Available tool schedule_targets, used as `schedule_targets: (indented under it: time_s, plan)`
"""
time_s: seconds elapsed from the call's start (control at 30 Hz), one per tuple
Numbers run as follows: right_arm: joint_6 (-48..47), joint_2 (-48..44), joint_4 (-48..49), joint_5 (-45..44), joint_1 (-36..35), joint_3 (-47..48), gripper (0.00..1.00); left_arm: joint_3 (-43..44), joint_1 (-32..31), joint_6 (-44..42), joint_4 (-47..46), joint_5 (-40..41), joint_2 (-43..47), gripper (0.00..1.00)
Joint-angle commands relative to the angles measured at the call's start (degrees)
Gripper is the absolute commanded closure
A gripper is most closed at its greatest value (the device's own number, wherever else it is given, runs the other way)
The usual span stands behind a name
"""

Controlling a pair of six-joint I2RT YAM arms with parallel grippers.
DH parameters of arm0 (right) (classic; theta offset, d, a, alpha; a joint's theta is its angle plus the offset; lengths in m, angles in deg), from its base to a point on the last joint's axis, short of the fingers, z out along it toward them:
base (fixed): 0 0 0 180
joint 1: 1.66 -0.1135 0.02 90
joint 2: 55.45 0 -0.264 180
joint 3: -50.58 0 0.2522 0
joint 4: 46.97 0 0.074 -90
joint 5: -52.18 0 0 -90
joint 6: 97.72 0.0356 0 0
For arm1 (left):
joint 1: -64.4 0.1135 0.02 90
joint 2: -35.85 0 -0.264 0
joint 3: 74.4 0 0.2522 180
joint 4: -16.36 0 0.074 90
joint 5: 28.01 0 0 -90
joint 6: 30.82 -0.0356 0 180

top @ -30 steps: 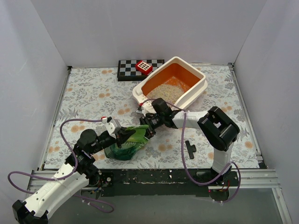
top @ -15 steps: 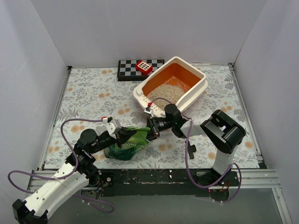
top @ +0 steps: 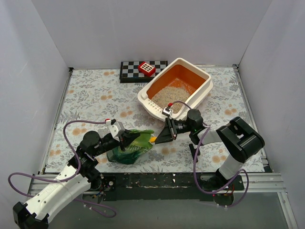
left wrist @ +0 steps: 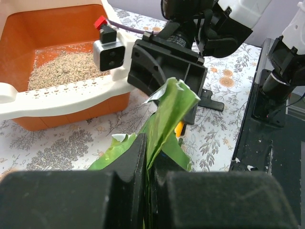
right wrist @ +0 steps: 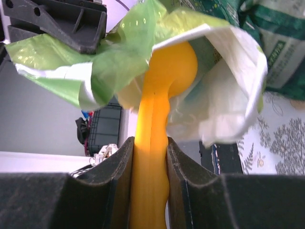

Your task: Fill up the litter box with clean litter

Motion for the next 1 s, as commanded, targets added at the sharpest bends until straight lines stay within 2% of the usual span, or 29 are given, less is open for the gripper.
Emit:
schedule_targets:
  time_s: [0.0,0.2,0.43,0.8,0.97]
  plan:
    - [6.2,-3.1,13.2,4.5,3.3,-4.1,0.99,-0.1,-0.2,-0.8,0.0,-0.4,-0.9,1.0]
    - [12.2,-3.4,23.7,5.2,6.0,-9.6,0.99,-0.2,0.0,-0.8,0.0,-0.8,-1.0,1.0]
    - [15.5,-3.4,31.0,5.6,9.5,-14.8,0.99,-0.3,-0.1,-0.8,-0.2,-0.7,-0.4,1.0]
    - [14.8,-6.7,30.1,7.1,14.5,-18.7,0.99,-0.2,-0.1,-0.8,-0.2,-0.7,-0.4,1.0]
    - [12.2,-9.9,25.9,7.4,16.1,-20.4,0.99,-0.2,-0.2,-0.9,-0.3,-0.7,-0.4,1.0]
